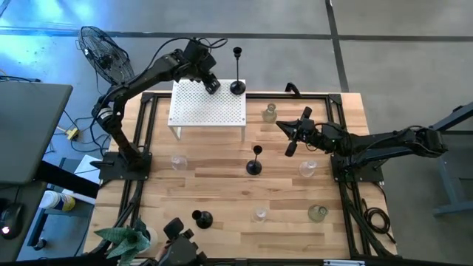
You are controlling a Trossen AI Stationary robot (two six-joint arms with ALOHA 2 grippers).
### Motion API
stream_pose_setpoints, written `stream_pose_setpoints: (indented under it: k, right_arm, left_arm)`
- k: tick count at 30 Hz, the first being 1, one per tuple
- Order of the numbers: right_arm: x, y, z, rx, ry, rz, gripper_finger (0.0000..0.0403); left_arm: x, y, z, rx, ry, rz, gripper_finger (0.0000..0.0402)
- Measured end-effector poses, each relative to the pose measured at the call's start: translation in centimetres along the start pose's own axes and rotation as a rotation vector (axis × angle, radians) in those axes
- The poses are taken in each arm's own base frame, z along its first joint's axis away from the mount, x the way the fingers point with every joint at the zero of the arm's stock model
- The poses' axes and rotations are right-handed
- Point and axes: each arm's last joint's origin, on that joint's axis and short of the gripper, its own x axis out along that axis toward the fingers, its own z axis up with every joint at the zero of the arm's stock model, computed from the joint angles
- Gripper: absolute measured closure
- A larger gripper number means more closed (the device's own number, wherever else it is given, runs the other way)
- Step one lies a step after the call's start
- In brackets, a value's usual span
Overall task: Pick & Place candle stick holders
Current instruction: Put the middle green candle holder on the shelf
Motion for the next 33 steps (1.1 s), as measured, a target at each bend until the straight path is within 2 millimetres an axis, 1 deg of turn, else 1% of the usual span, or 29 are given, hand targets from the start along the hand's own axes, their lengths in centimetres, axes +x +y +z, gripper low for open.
stream_pose_setpoints:
  k: [12,17,23,26,33]
  right_arm:
    - [0.00,0.00,0.00,0.000,0.000,0.000,0.0401]
    - [0.00,0.00,0.00,0.000,0.000,0.000,0.0402]
    - [0.00,0.00,0.00,0.000,0.000,0.000,0.0402]
    - [0.00,0.00,0.00,0.000,0.000,0.000,0.0401]
    - [0.00,0.00,0.00,0.000,0.000,0.000,0.0401]
  left_arm:
    - [-0.03,-0.01,-0.11,-0.010,0.011,0.002,0.0234]
    - [-0.03,0.10,-0.15,-0.009,0.018,0.038,0.0234]
    - [-0.04,0.10,-0.25,-0.008,0.029,0.038,0.0232]
    - [-0.05,0.08,-0.26,-0.008,0.031,0.037,0.0221]
    - [-0.05,0.07,-0.34,-0.005,0.039,0.035,0.0173]
